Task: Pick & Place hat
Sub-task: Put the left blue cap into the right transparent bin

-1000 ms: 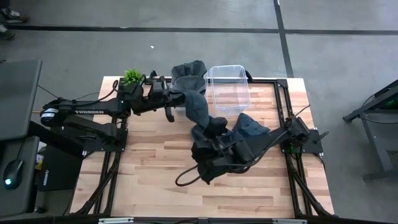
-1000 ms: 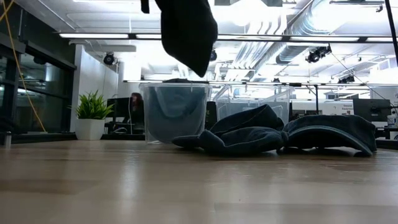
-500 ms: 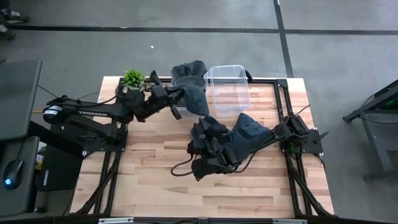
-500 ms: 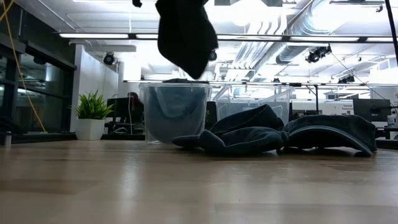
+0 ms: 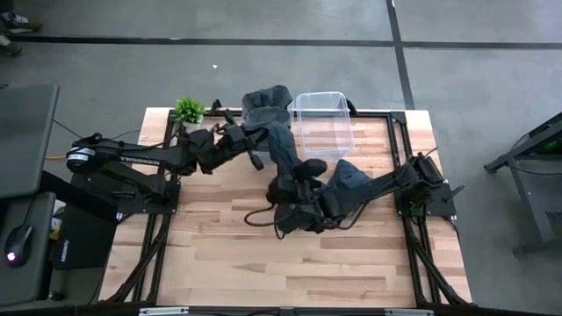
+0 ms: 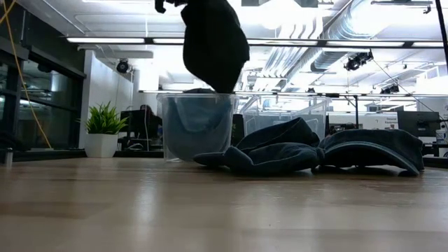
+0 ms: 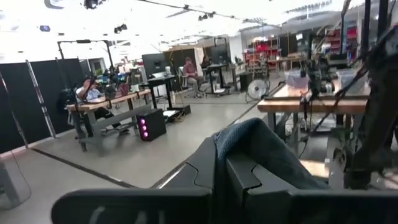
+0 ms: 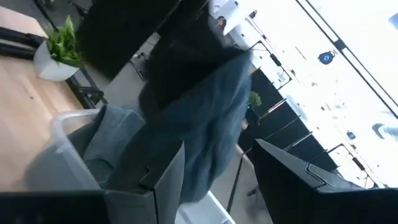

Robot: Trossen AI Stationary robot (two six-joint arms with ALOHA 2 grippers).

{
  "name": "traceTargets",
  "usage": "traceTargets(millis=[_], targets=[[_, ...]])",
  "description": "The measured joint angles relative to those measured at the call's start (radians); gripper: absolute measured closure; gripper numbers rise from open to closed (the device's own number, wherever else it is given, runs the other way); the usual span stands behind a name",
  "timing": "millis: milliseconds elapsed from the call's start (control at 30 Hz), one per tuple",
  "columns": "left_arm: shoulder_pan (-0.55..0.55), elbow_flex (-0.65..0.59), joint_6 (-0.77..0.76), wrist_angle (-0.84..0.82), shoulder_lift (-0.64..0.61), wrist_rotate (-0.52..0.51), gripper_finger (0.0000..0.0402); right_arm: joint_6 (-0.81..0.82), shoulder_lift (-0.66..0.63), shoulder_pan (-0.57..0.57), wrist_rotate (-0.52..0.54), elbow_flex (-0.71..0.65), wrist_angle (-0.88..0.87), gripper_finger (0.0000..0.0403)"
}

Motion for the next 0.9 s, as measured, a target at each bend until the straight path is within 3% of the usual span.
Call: traceTargets(millis=[267, 667, 900], targets=[[0.000, 0.000, 0.044, -0.027, 0.001, 0.014, 0.0401, 0.058, -0.048, -0.015, -0.184, 0.000, 0.002, 0.0219], [0.000, 0.000, 0.086, -0.028, 0.000, 0.047, 0.0401, 0.162, -0.050, -0.021, -0.267, 0.000, -0.016, 0.0219], [-0.019, 0.000, 0.169, -0.065, 0.000, 0.050, 0.0401, 0.159, -0.050, -0.031, -0.228, 0.000, -0.095, 0.0213]])
